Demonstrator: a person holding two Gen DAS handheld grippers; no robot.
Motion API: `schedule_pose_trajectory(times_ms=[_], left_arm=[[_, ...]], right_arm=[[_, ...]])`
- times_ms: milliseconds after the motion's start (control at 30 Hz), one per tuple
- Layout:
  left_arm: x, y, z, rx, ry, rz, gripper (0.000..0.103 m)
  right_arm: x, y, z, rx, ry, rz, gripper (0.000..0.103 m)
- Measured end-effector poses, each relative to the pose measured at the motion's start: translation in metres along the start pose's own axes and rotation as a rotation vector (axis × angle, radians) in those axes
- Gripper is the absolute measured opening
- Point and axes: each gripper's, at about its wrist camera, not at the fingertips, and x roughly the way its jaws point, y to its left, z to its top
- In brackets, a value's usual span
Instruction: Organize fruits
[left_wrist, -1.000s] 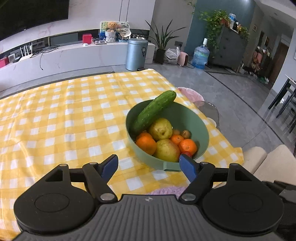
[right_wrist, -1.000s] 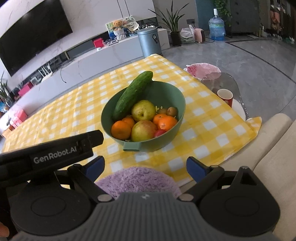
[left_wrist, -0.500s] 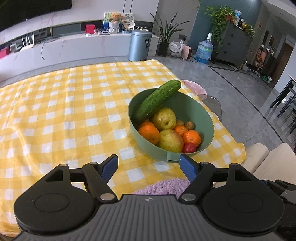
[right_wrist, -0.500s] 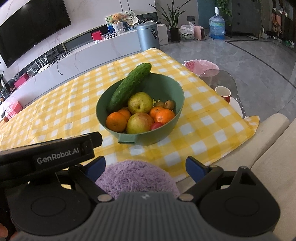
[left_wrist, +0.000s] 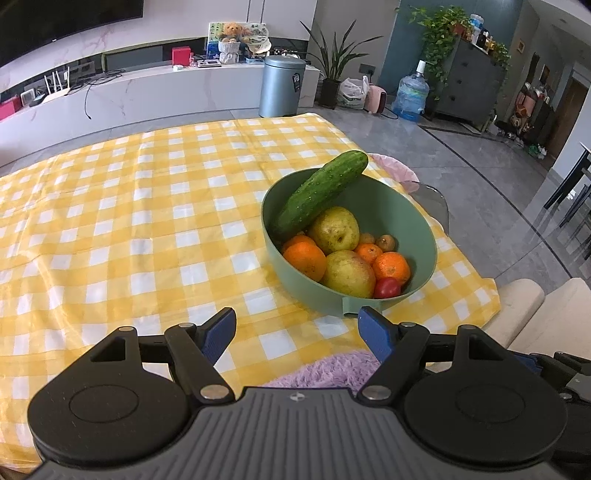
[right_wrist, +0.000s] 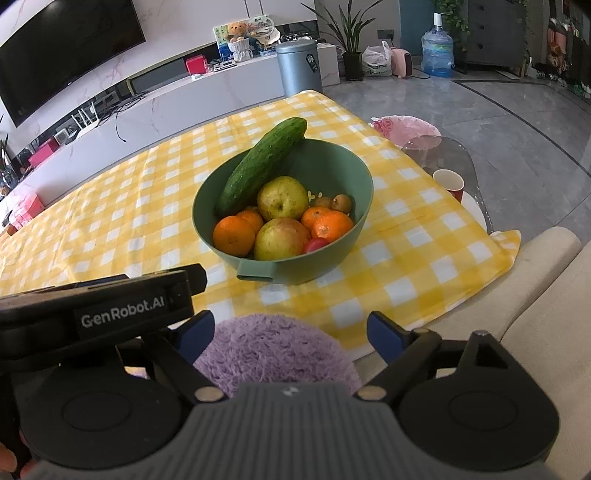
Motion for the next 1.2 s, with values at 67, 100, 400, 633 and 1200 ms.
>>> schedule_pose_trajectory(times_ms=[67, 100, 400, 633, 1200], left_arm=[[0.001, 0.0, 0.001, 0.001, 0.006, -0.003, 0.088], [0.001, 0.001, 0.001, -0.003, 0.01, -0.006, 0.088], [0.002, 0.004, -0.001, -0.014, 0.02, -0.019, 0.088], [-0.001, 0.008, -0.002, -0.02, 0.009, -0.014, 0.088], [-0.007, 0.008, -0.002, -0.003, 0.0, -0.013, 0.088]], right_arm=[[0.001, 0.0, 0.0, -0.004, 0.003, -0.003, 0.086], [0.001, 0.0, 0.0, -0.005, 0.003, -0.003, 0.086], [0.002, 0.001, -0.001, -0.011, 0.01, -0.008, 0.086], [0.002, 0.002, -0.002, -0.003, 0.008, 0.006, 0.086], [-0.001, 0.011, -0.003, -0.026, -0.003, -0.002, 0.086]])
